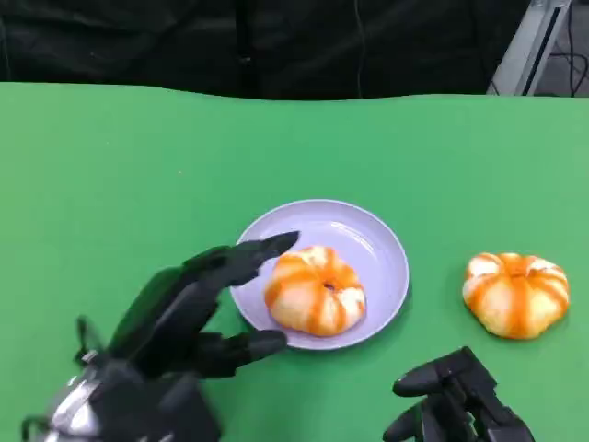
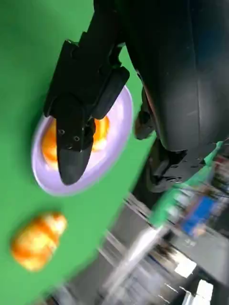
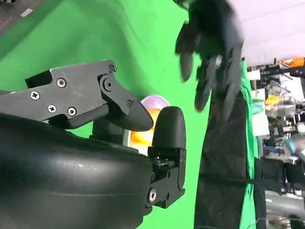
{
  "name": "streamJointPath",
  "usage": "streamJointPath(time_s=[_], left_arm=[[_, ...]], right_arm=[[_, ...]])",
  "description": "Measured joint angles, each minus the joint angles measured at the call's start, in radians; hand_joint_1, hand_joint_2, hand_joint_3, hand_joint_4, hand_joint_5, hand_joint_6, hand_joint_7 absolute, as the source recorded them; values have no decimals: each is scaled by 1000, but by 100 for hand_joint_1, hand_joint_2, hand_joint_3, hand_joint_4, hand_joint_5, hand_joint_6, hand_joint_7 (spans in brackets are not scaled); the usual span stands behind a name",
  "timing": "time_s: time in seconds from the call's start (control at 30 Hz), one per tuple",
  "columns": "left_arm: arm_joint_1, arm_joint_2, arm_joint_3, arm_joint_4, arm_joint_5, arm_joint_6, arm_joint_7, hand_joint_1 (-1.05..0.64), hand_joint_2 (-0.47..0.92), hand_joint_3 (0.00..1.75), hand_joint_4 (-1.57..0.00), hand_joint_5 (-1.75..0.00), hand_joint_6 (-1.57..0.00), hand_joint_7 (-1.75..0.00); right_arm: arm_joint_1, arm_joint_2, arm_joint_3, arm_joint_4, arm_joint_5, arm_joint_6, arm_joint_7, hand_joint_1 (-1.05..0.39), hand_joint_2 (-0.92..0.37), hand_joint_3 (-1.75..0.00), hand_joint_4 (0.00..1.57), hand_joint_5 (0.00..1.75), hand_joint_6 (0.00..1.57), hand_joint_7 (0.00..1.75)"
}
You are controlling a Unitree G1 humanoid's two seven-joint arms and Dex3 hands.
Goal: Grasp the bread from the table and place it into the plate.
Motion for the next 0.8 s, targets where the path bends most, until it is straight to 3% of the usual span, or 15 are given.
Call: streamJointPath(time_s=[0.13, 0.27, 0.37, 0.43, 0.5, 0.57, 0.67, 0.8], left_arm=[[85, -24, 68, -1, -95, -101, 21, -25, 92, 25, -68, -91, -84, -22], [148, -83, 129, 7, -189, -205, 42, -18, 91, 30, -82, -102, -101, -33], [212, -124, 154, -2, -271, -229, 39, -9, 72, 70, -84, -116, -98, -62], [258, -138, 162, -23, -320, -232, 25, -7, 71, 75, -83, -124, -94, -75], [294, -148, 163, -37, -354, -227, -1, -3, 64, 95, -83, -142, -87, -107], [313, -165, 165, -40, -365, -223, -11, -1, 59, 107, -85, -151, -86, -124], [318, -216, 165, -39, -439, -220, -36, 0, 59, 112, -84, -161, -85, -137], [320, -257, 170, -20, -508, -211, -78, -1, 59, 109, -85, -165, -83, -142]], right_arm=[[1, -1, -1, -2, 0, 1, 0, -27, -92, -99, 18, 175, 7, 175], [-3, -2, -2, -4, 0, 5, 1, -27, -92, -98, 18, 175, 7, 175], [-3, -5, -5, -6, 1, 5, 4, -26, -92, -99, 19, 175, 7, 175], [-2, -10, -8, -7, 6, 5, 8, -26, -92, -99, 19, 175, 7, 175], [-3, -13, -11, -8, 9, 5, 13, -26, -92, -99, 18, 175, 6, 175], [-5, -14, -14, -8, 10, 5, 16, -25, -92, -99, 18, 175, 6, 175], [-3, -16, -19, -9, 10, 5, 21, -26, -92, -99, 17, 175, 6, 175], [-3, -17, -25, -9, 11, 4, 25, -25, -92, -100, 17, 175, 5, 175]])
